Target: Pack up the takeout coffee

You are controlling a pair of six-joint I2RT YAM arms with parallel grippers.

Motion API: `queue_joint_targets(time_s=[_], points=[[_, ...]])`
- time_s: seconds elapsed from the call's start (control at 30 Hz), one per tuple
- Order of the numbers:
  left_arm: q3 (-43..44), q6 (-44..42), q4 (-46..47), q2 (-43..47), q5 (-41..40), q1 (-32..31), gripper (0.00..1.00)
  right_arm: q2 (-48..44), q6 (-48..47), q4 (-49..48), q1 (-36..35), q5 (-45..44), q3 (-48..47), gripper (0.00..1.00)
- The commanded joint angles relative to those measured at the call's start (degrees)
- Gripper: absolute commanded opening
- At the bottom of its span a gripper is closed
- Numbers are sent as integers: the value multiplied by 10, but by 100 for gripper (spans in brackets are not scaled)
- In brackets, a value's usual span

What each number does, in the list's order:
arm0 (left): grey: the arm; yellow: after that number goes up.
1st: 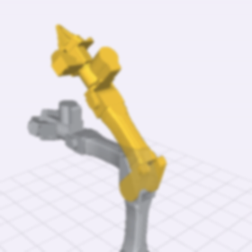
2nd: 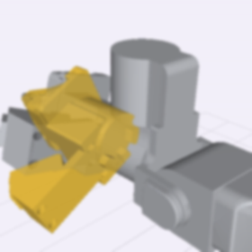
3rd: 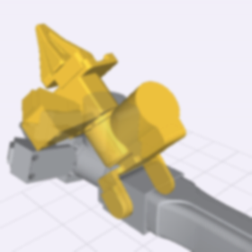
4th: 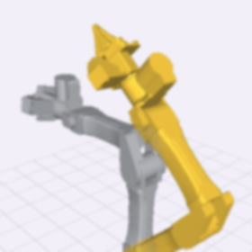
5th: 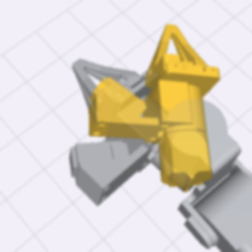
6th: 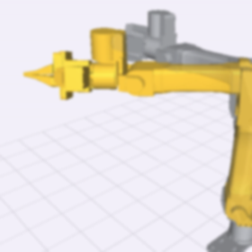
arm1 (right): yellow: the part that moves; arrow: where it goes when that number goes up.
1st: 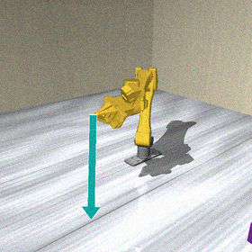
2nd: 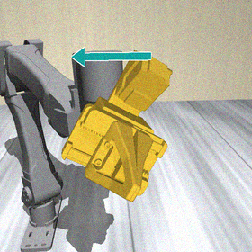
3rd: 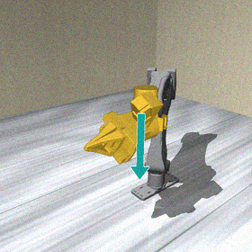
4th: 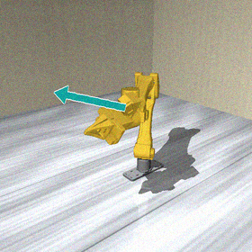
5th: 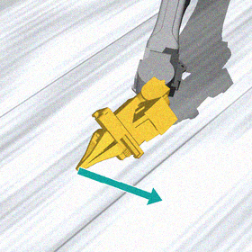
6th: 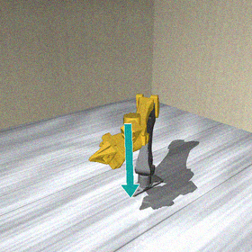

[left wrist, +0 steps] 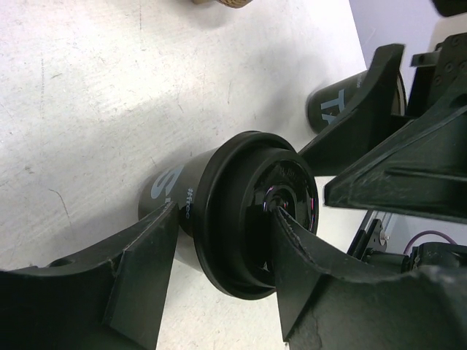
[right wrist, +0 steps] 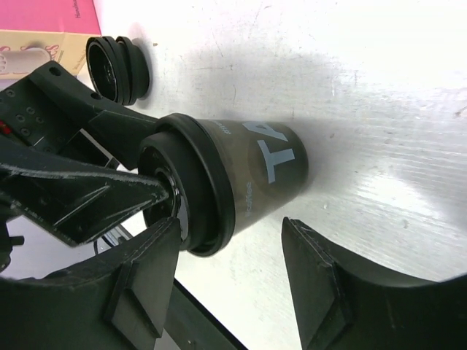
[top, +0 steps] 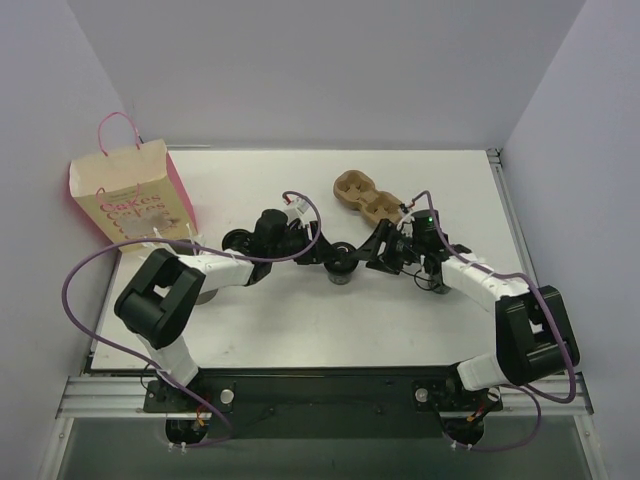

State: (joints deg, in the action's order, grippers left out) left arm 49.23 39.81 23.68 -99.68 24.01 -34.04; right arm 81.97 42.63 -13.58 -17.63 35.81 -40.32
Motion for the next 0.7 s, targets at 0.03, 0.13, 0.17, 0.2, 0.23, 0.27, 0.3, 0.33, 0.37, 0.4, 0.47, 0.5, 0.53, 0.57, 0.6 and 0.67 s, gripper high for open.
queue_joint_targets(time_s=[0.03,0.13,0.17,0.2,0.23,0.27,0.3,0.33,0.37,0.4,0.47,0.5,0.53,0.57,0.6,0.67], points=[[-42,-66,-157,-57,-87,3,61,-27,-70,59,22,52,-53,53],[-46,-66,-153,-56,-87,3,61,-4,-90,68,32,79,-79,44],[-47,-67,-152,-57,-86,2,61,10,-100,69,34,84,-85,41],[-47,-66,-152,-56,-85,2,61,17,-105,69,37,96,-89,39],[-47,-67,-151,-56,-85,2,61,26,-110,69,37,103,-99,37],[-47,-66,-151,-56,-84,2,61,41,-117,71,37,111,-106,36],[-47,-67,-151,-55,-83,2,61,50,-129,80,37,119,-113,36],[-47,-67,-151,-56,-84,2,61,57,-134,83,38,121,-118,34],[-47,-68,-152,-56,-84,2,61,69,-138,84,37,123,-119,34],[-48,-69,-152,-55,-84,2,61,72,-146,84,37,125,-120,34],[-48,-69,-152,-54,-84,2,61,78,-151,83,38,124,-117,33],[-48,-69,-152,-55,-85,2,60,79,-153,80,37,122,-115,32],[-48,-69,-150,-56,-85,2,61,81,-155,77,37,119,-113,31],[-48,-69,-149,-56,-85,2,61,83,-156,73,37,119,-111,29],[-49,-69,-148,-57,-85,2,61,86,-156,72,37,119,-110,28],[-48,-69,-145,-61,-82,2,61,92,-157,65,37,119,-108,26]])
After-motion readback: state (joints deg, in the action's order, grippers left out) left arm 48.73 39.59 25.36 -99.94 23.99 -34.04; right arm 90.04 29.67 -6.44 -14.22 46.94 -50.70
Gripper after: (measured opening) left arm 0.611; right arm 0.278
